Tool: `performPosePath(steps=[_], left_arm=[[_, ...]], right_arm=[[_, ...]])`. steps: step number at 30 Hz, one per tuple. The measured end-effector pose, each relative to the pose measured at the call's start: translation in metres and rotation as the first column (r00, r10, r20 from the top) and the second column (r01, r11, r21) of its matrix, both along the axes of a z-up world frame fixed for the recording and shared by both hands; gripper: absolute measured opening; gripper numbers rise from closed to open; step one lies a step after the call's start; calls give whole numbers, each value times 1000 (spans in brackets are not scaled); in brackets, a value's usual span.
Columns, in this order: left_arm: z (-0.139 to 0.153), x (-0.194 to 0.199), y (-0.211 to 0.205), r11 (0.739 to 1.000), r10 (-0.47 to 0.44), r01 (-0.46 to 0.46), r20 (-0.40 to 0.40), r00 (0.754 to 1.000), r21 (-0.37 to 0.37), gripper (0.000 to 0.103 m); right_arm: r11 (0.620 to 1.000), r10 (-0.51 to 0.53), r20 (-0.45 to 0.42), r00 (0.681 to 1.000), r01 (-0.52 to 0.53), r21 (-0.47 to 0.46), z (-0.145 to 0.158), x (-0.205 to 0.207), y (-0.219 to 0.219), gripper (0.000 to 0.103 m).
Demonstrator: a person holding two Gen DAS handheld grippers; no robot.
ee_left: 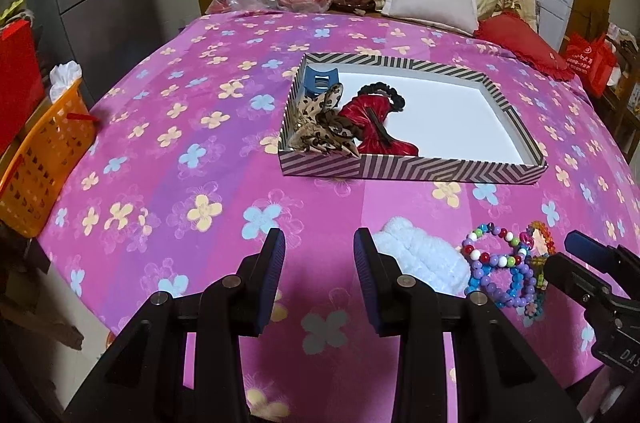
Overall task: Organize jewelry
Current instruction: 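Withdraw both tools toward the white scrunchie and bracelets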
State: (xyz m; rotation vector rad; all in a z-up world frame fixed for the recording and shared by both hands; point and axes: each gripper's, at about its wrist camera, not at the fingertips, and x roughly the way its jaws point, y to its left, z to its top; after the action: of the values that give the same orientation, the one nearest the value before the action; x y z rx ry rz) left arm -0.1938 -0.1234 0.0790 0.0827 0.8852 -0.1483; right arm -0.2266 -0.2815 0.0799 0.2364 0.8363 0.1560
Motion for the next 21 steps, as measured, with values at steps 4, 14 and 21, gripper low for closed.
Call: performPosePath(steps=[4,14,21], left_arm=[[-2,-1,-1,1000,1,-1,-6,1000,-3,38],[-13,3,-3,999,-6,4,-56,998,-36,38],[-27,15,-1,986,-32,4,-166,986,-168,40]], right_arm=[[1000,3,-6,1000,-3,2,-1,0,0,65],[1000,-2,-11,1000,1,-20,-5,1,1,66],[1000,-18,-36,999,17,-24,-10,0,-12,68]])
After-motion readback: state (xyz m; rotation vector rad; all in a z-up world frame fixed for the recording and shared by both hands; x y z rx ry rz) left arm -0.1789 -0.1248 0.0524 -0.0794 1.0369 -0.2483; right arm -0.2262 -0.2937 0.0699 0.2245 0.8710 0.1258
